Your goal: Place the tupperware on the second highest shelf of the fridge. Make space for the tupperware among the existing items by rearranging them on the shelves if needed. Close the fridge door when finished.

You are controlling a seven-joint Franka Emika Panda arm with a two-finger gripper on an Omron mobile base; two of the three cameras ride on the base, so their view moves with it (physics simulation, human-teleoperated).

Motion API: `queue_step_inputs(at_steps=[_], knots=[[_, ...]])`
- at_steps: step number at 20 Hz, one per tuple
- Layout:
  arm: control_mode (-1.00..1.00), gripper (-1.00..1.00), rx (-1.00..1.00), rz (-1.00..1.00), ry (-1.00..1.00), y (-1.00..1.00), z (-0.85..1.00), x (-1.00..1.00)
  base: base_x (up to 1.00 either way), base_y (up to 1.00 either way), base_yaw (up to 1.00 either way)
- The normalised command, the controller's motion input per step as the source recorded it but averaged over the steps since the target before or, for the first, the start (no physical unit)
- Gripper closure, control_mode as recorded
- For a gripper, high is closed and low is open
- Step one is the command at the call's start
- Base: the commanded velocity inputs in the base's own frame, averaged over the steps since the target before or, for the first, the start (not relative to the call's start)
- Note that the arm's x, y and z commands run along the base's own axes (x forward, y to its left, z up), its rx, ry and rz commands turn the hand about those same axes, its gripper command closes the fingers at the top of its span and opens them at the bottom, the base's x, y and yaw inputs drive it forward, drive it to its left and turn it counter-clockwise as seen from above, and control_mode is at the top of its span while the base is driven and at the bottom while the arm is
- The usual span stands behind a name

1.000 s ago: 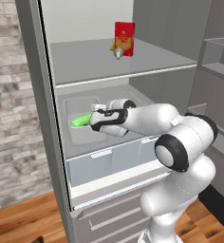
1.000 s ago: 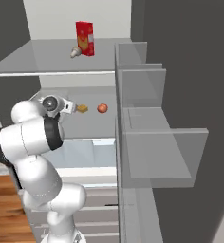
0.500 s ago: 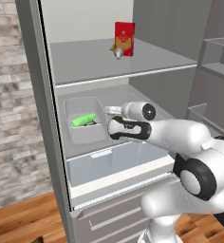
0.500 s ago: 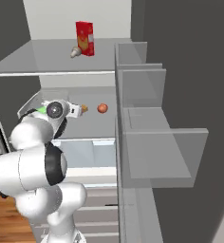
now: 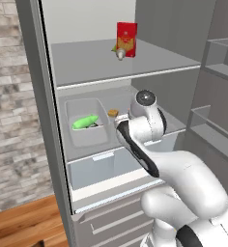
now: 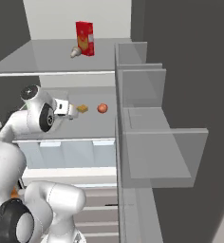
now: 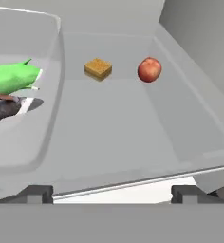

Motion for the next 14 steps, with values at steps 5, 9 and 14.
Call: queue_step_inputs(at_steps=[5, 9, 14], knots=[[-1.00, -1.00, -0.15, -0.01, 0.13, -0.02, 0.54, -1.00, 0.00, 0.00, 0.00], [-1.00, -1.00, 0.01, 0.00, -0.04, -0.12, -0.19, -1.00, 0.00, 0.00, 0.00], [-1.00, -1.00, 0.10, 0.01, -0.19, -0.50, -0.29, -0.99, 0.00, 0.00, 0.00]])
